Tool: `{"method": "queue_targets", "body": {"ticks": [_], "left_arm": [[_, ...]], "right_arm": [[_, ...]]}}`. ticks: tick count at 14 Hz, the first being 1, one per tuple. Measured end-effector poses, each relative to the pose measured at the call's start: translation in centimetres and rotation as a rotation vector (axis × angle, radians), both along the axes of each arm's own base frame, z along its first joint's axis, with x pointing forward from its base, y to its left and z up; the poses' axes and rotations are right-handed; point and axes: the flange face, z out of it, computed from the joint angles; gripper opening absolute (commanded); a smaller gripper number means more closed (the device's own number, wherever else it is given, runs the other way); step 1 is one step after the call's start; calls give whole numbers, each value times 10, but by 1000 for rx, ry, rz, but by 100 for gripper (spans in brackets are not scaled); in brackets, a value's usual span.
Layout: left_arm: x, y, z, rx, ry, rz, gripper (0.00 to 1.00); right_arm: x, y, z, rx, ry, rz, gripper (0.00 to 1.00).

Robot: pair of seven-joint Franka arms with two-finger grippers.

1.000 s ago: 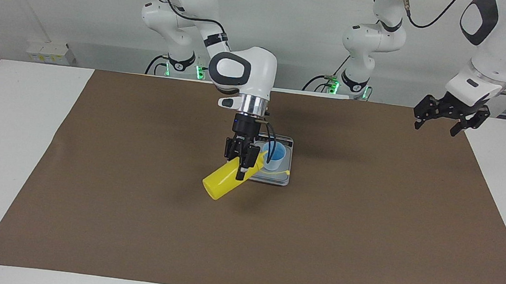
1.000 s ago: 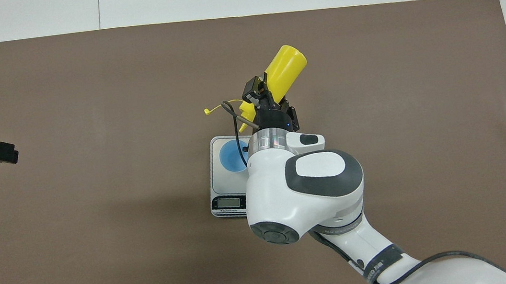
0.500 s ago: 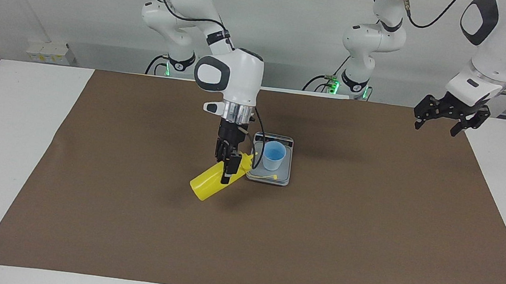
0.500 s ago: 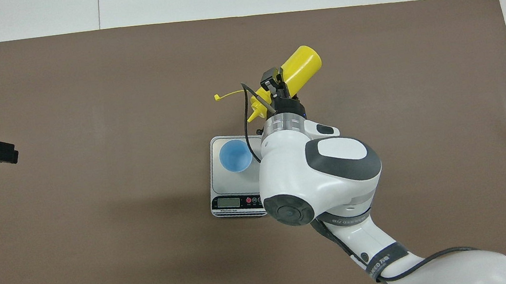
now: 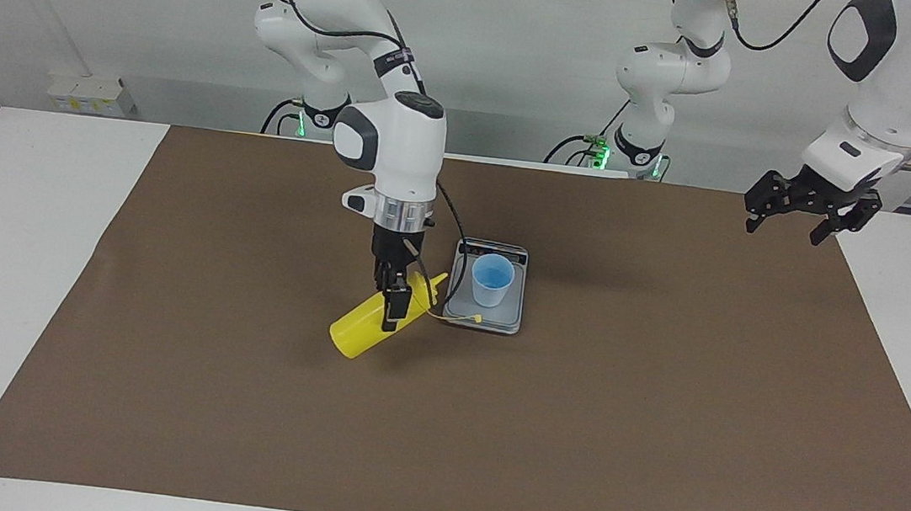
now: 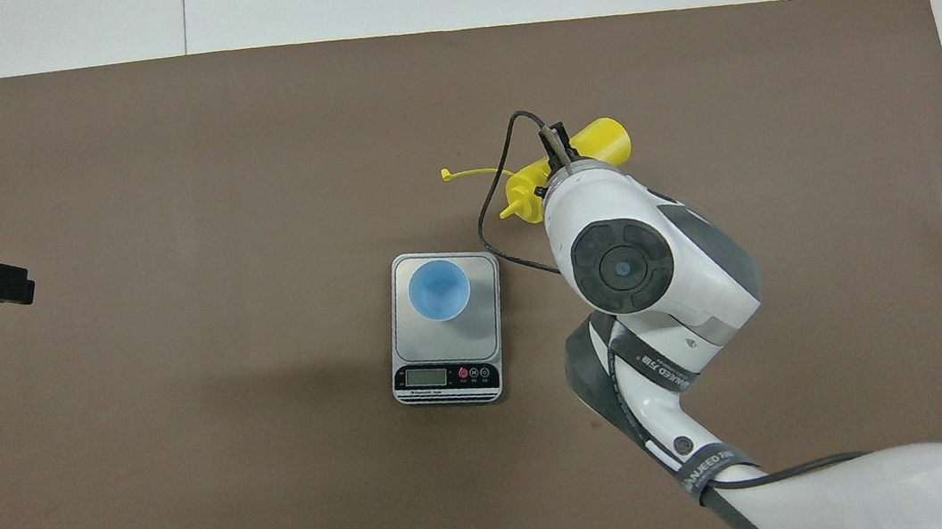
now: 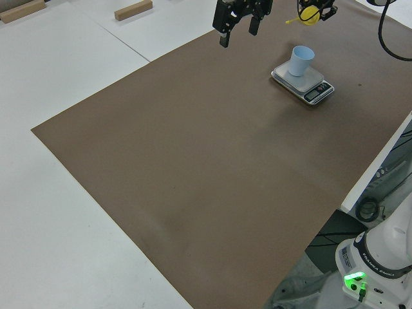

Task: Pour seasoning into cup on scale with both arms
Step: 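Carry the yellow bottle with the right gripper back beside the scale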

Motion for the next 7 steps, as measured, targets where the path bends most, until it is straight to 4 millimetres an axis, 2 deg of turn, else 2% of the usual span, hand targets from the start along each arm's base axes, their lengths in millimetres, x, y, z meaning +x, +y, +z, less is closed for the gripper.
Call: {"method": "queue_targets", "body": {"ticks": [7], "left_arm": [[0,0,0,0,0,0,100]], "right_arm": [[8,-105,-7,202,285,105,0]]}}
